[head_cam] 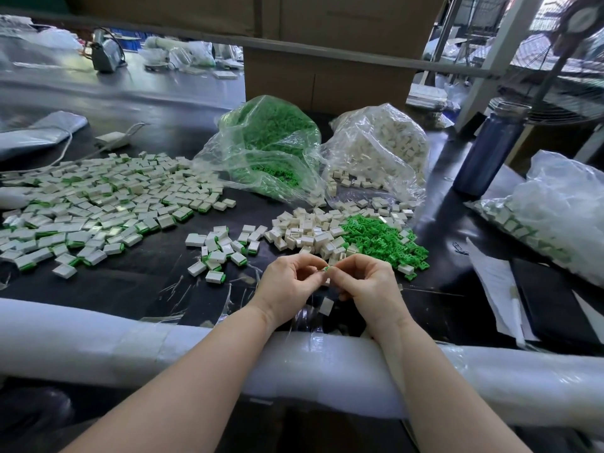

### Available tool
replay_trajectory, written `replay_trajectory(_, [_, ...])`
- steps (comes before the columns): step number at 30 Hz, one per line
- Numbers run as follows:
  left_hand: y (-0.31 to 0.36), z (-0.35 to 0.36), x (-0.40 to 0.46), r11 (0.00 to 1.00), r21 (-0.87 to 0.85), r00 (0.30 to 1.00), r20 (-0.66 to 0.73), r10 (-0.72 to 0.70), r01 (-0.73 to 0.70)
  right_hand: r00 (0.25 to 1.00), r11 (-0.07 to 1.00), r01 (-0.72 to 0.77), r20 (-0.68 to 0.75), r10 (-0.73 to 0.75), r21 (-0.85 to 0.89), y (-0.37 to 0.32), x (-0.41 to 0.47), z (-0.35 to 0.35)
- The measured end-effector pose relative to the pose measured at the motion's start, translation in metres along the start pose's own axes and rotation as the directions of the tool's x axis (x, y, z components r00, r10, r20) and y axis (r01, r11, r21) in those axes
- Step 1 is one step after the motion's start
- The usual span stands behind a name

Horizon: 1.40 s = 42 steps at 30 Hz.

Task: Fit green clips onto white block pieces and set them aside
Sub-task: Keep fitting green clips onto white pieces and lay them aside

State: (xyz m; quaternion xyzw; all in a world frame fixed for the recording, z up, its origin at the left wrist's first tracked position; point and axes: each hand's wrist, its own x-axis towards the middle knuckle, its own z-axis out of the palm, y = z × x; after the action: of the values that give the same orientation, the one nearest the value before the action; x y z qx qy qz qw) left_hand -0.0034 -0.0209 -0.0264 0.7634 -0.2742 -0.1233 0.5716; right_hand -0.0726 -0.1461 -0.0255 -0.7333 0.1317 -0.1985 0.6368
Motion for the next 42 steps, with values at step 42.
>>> replay_trajectory(42, [0.0065,0.001,-0.0045,0.991,0.078,0.974,0.209,0.092,-0.11,0.97,0.972,-0.148,0.218,0.107,0.18,-0.0034,-0.0012,-0.0016])
